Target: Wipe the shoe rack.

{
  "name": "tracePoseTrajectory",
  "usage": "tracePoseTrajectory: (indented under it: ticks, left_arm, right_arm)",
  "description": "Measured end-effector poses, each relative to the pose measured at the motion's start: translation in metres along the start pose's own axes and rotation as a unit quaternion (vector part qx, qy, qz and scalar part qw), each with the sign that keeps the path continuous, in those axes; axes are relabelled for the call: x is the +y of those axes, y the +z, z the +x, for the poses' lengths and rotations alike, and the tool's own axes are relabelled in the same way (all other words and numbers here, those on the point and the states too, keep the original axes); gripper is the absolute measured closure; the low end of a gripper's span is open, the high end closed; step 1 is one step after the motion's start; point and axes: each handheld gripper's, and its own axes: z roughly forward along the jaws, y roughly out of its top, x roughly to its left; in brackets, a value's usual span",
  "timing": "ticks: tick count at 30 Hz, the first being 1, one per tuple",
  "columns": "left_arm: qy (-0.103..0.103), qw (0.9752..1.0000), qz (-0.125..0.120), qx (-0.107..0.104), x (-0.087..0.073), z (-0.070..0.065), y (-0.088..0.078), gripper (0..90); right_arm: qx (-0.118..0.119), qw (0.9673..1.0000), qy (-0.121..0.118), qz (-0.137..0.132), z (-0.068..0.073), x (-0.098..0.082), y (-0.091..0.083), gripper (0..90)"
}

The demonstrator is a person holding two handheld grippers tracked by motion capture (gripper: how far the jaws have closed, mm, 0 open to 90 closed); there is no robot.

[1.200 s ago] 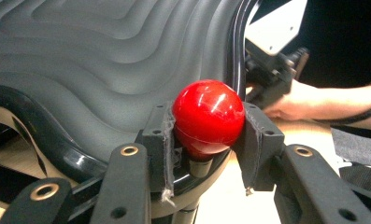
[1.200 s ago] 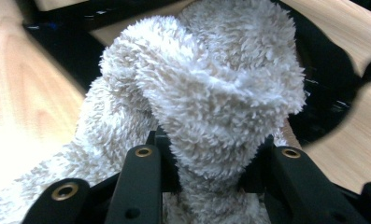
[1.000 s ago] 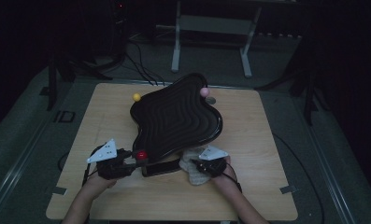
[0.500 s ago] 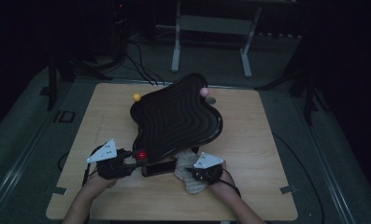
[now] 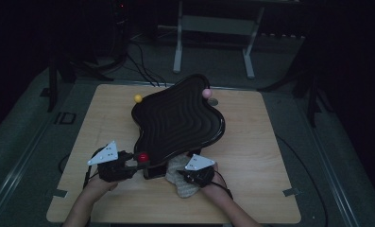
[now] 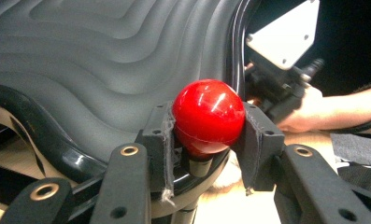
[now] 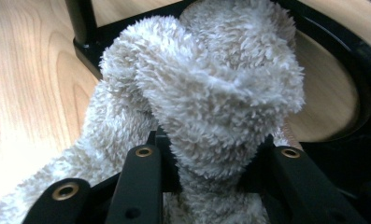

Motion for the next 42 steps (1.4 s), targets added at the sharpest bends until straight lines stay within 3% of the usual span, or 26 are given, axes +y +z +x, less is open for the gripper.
tracePoseTrajectory:
  ticks: [2,3,6,8,9,11,16,20,25,29,33,34,38,39,41,42]
  left_arm:
    - [0.001,1.0,0.0,0.001,0.0,0.0,0.0,60.0]
    - [0.001,1.0,-0.001,0.001,0.0,0.0,0.0,59.9]
    - [0.002,1.0,-0.001,0.0,0.0,0.0,0.0,60.0]
    - [0.003,1.0,0.0,-0.001,0.0,0.0,0.001,59.9]
    - [0.003,1.0,-0.001,-0.004,0.0,0.0,0.001,60.0]
    - [0.005,1.0,0.0,-0.003,0.0,0.0,0.001,59.9]
    - [0.003,1.0,0.0,-0.001,0.0,-0.001,0.001,59.9]
    - [0.005,1.0,0.002,0.0,0.0,-0.001,0.001,59.9]
    - [0.0,1.0,-0.002,-0.002,0.0,0.0,0.001,60.0]
    - [0.003,1.0,0.002,-0.001,0.0,-0.001,0.0,59.9]
    - [0.002,1.0,0.002,-0.002,0.0,0.0,0.0,60.0]
    - [0.001,1.0,0.001,-0.002,0.0,0.0,0.0,60.0]
    - [0.003,1.0,0.002,-0.002,0.0,0.0,0.0,60.0]
    - [0.004,1.0,0.002,-0.002,0.0,0.0,0.0,60.0]
    - [0.003,1.0,0.001,-0.002,0.0,0.0,0.0,60.0]
    - [0.003,1.0,0.001,-0.002,0.0,0.0,0.0,60.0]
  right_arm:
    - [0.0,1.0,-0.006,0.001,-0.006,-0.002,-0.001,67.1]
    - [-0.013,0.9999,-0.001,0.003,-0.012,-0.003,-0.002,67.0]
    - [-0.042,0.9986,0.031,0.009,-0.031,-0.005,-0.001,66.9]
    - [-0.044,0.9981,0.041,0.008,-0.031,-0.005,0.001,66.9]
    - [-0.053,0.9983,0.023,0.01,-0.023,0.0,0.004,67.0]
    - [-0.043,0.9989,0.019,0.005,-0.012,0.004,0.009,67.1]
    - [-0.005,0.9997,-0.021,-0.006,0.026,0.02,0.023,67.1]
    - [0.01,0.9991,-0.037,-0.015,0.046,0.028,0.033,66.9]
    - [0.018,0.9991,-0.032,-0.022,0.045,0.029,0.036,63.3]
    - [0.006,0.9989,-0.04,-0.023,0.049,0.03,0.037,61.9]
    - [0.021,0.9993,-0.031,-0.005,0.037,0.029,0.034,63.7]
    - [0.015,0.9993,-0.033,-0.002,0.032,0.028,0.032,63.9]
    - [-0.013,0.9999,-0.003,0.0,0.007,0.013,0.02,64.5]
    - [-0.023,0.9997,0.005,0.002,0.0,0.01,0.017,64.6]
    - [-0.054,0.9985,-0.001,0.009,-0.012,0.003,0.01,65.0]
    - [-0.06,0.9981,0.011,0.011,-0.02,-0.001,0.007,65.0]
